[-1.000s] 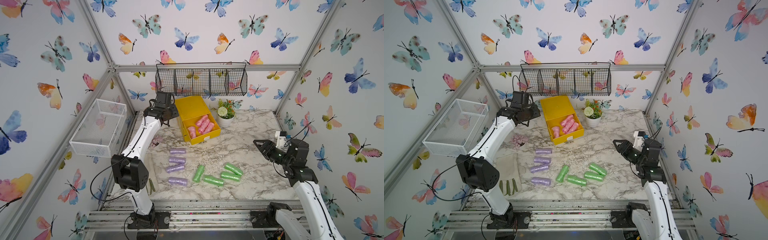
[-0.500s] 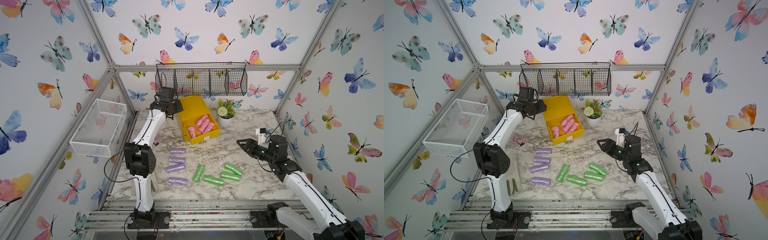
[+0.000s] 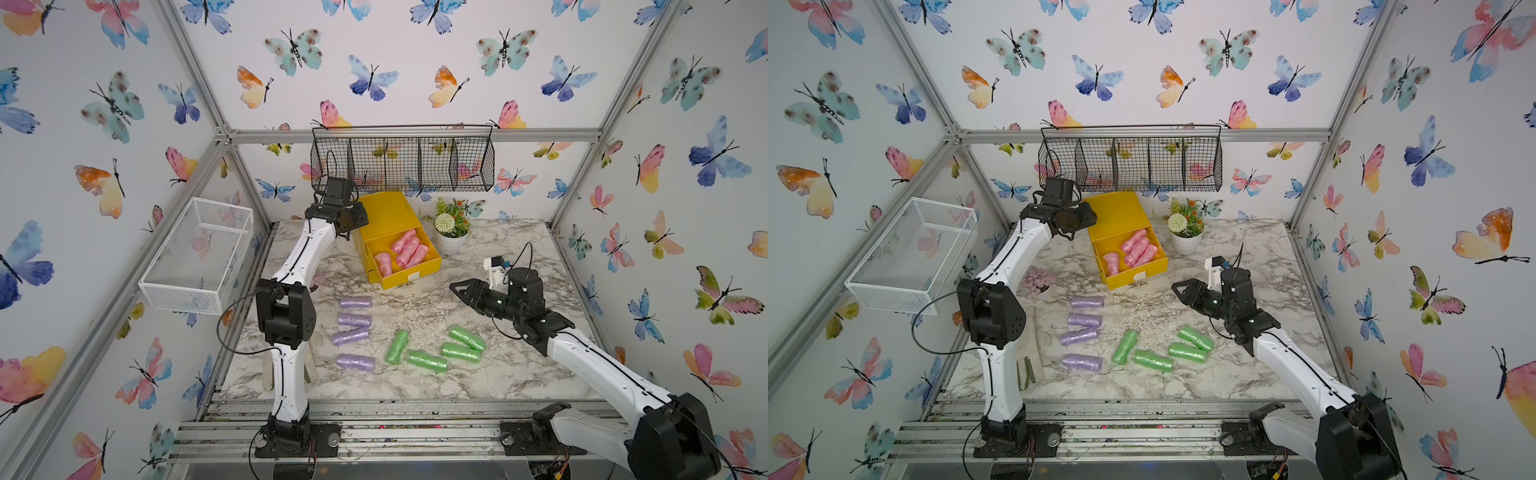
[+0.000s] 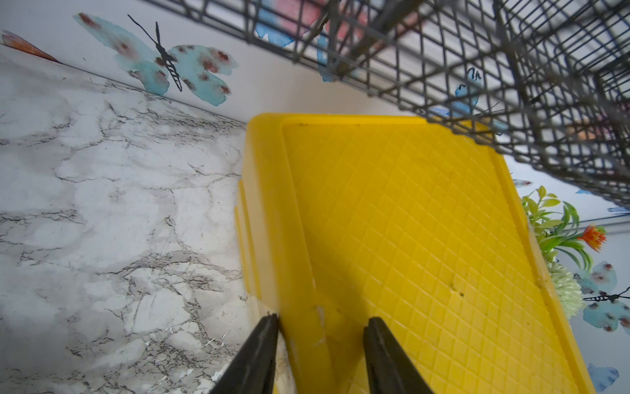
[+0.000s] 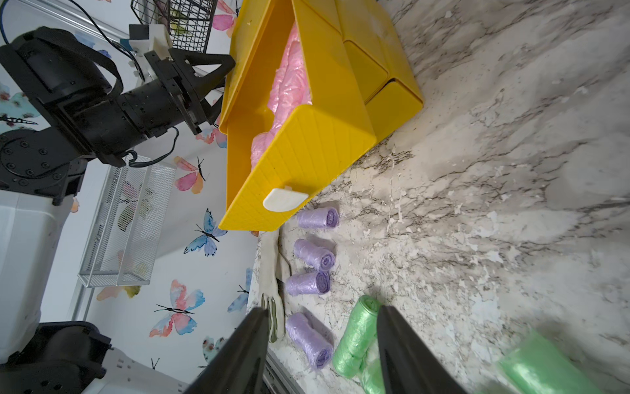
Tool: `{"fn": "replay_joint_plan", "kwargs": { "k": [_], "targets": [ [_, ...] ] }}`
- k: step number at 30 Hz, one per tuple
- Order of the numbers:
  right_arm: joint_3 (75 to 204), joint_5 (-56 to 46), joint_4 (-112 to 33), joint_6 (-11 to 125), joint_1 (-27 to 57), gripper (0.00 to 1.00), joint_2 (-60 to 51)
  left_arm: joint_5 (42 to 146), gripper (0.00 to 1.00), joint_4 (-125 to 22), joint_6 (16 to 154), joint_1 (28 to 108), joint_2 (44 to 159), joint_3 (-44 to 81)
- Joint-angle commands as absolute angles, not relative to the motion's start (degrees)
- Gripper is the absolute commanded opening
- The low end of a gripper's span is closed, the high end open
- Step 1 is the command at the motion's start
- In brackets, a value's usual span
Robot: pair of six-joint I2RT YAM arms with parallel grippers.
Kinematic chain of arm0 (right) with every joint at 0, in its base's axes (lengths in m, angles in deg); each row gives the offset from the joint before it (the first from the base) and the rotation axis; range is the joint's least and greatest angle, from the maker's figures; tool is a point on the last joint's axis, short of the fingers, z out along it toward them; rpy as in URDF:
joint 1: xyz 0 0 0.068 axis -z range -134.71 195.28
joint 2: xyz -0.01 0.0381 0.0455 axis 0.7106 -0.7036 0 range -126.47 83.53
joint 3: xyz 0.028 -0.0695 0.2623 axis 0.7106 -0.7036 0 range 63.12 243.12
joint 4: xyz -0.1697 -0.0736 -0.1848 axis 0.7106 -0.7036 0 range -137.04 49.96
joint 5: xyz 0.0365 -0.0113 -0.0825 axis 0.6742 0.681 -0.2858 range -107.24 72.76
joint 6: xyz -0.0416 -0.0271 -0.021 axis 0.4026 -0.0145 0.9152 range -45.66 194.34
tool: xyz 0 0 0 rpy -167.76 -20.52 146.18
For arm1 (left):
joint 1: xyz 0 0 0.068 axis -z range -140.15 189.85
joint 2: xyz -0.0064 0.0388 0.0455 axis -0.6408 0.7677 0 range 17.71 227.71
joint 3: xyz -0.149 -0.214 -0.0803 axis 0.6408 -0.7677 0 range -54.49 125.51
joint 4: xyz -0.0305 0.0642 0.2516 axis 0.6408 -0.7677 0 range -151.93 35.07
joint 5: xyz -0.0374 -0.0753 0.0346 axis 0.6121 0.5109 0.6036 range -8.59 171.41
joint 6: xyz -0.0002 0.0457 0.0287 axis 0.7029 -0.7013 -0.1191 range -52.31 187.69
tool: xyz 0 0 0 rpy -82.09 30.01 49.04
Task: Sort the rolls of trash bags by color and place them into the drawer
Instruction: Close the drawer in the storage box.
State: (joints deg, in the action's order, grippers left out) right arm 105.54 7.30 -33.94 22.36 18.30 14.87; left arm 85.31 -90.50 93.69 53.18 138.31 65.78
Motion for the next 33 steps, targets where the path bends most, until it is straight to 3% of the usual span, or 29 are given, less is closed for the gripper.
{"fn": "replay_joint_plan", "kwargs": {
  "k": [1,16,33],
  "targets": [
    [108.13,4.76,-28.40,21.09,15.87,0.56,12.16,85.95,0.45,-95.52,93.49,52.86,138.56,62.87],
    [116.12,0.22,-24.40,18.26,11.45,0.34,-1.79,87.07,0.44,-96.59,93.60,52.86,138.69,61.88],
    [125.97,-2.32,-24.34,17.74,11.09,0.32,-11.39,88.17,0.44,-97.15,93.33,53.08,139.83,63.00]
  ]
}}
